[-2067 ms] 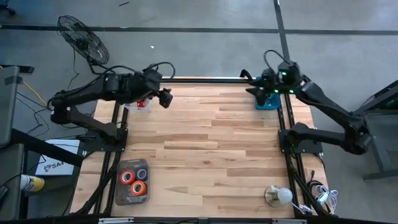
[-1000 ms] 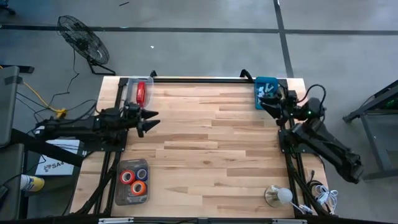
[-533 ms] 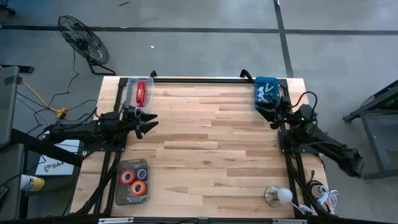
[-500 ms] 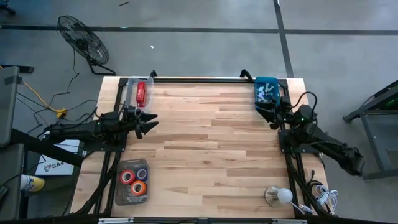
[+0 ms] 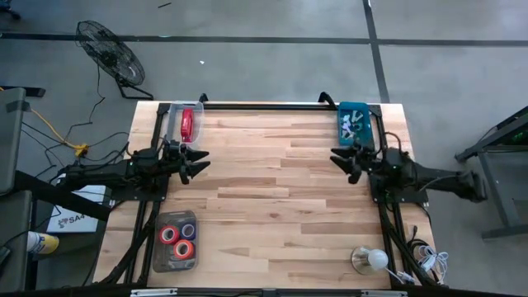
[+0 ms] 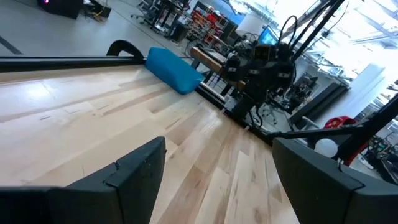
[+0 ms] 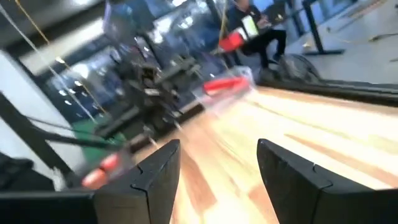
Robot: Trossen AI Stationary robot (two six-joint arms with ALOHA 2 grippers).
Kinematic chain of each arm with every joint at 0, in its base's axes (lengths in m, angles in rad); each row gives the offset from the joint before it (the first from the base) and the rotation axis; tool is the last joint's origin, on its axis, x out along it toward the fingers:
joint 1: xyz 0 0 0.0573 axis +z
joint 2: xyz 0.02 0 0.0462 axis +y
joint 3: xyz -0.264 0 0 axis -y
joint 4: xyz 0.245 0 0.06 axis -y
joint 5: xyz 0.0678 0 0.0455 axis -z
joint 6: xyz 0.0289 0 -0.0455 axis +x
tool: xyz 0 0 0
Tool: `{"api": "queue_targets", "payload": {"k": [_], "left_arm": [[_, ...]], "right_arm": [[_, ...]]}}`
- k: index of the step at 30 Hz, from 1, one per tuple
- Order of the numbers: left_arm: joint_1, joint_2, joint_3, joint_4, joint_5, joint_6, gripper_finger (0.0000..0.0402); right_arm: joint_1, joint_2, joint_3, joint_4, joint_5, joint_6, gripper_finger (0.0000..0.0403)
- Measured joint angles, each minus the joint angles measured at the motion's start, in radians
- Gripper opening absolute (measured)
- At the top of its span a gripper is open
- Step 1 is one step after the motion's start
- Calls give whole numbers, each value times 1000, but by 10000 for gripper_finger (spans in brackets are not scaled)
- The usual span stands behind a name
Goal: Pick and place Stapler, Stapler remover, tape
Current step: Return to Home Position
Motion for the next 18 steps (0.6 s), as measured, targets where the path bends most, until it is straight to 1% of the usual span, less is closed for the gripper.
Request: {"api": "queue_targets", "payload": {"k": [1,3,5,8,11,15,18], "left_arm": [[0,0,0,0,0,0,291],[0,0,0,-1,8,-7,291],[0,0,-1,-3,50,7,291],[0,0,-2,-9,127,105,291],[0,0,-2,-8,129,155,291],[0,0,-2,-9,135,197,291],[0,0,-2,-8,134,216,291]], "right_arm": [[18,0,0,-27,30,-7,204],[36,-1,0,-68,30,-20,204],[35,0,0,-123,-19,-22,204],[24,-1,0,-138,-83,-61,204],[5,-3,0,-138,-99,-96,204],[-2,-3,0,-140,-96,-121,204],[-2,-3,0,-143,-90,-113,204]]}}
